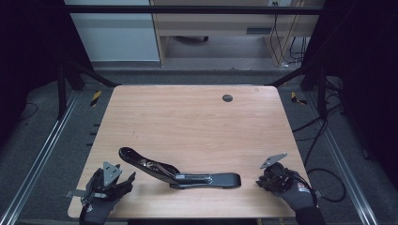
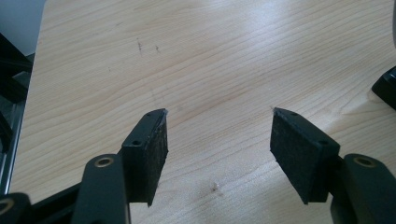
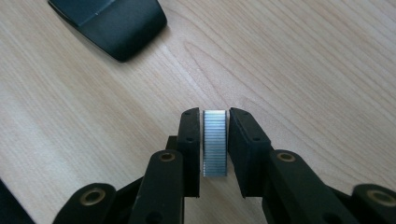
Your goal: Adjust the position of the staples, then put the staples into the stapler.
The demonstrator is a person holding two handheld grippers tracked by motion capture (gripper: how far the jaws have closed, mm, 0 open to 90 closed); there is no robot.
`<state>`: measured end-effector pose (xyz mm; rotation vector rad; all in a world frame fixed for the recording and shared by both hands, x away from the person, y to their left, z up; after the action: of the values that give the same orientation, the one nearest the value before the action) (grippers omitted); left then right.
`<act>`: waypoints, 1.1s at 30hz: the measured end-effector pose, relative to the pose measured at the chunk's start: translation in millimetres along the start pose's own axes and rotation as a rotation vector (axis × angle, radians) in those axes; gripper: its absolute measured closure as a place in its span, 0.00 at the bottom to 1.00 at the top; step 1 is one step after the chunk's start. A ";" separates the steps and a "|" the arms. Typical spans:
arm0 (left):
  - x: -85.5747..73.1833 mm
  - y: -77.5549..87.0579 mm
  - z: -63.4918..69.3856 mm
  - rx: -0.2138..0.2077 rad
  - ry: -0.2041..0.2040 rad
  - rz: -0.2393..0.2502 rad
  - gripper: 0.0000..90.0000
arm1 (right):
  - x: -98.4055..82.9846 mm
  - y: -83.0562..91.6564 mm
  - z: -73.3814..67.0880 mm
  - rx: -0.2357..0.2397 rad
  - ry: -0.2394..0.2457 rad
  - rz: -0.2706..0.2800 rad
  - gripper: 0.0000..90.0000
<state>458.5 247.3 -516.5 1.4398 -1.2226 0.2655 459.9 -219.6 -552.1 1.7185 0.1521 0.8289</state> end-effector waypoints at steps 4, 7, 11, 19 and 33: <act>-0.4 0.2 -0.7 -0.002 0.001 -0.002 0.40 | 4.6 6.6 -1.1 -0.007 0.010 0.003 0.81; -1.0 0.0 -0.7 -0.005 0.000 -0.005 0.40 | 7.4 11.1 -1.5 -0.014 0.016 -0.011 0.81; -1.4 -0.3 -0.4 -0.009 0.000 -0.005 0.40 | 9.1 14.5 -1.3 -0.022 0.025 -0.035 0.81; -1.1 -0.3 -0.3 -0.008 -0.005 -0.005 0.40 | 7.8 12.5 -1.2 -0.038 0.028 -0.101 0.82; -1.9 -0.9 -0.3 -0.009 -0.004 -0.010 0.40 | 5.9 7.2 -3.2 -0.022 0.009 -0.119 0.82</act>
<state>458.6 248.2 -518.3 1.4382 -1.2182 0.2503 460.1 -216.5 -542.8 1.6688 0.2478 0.7477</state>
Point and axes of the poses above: each handheld gripper's, and its own axes: y roughly backward along the jaws, x roughly out of its top, z roughly to its right, the point moved 9 cm from there along -y, roughly forward along the jaws, and after that the axes turned 9 degrees about -y, right-handed, at the moved point
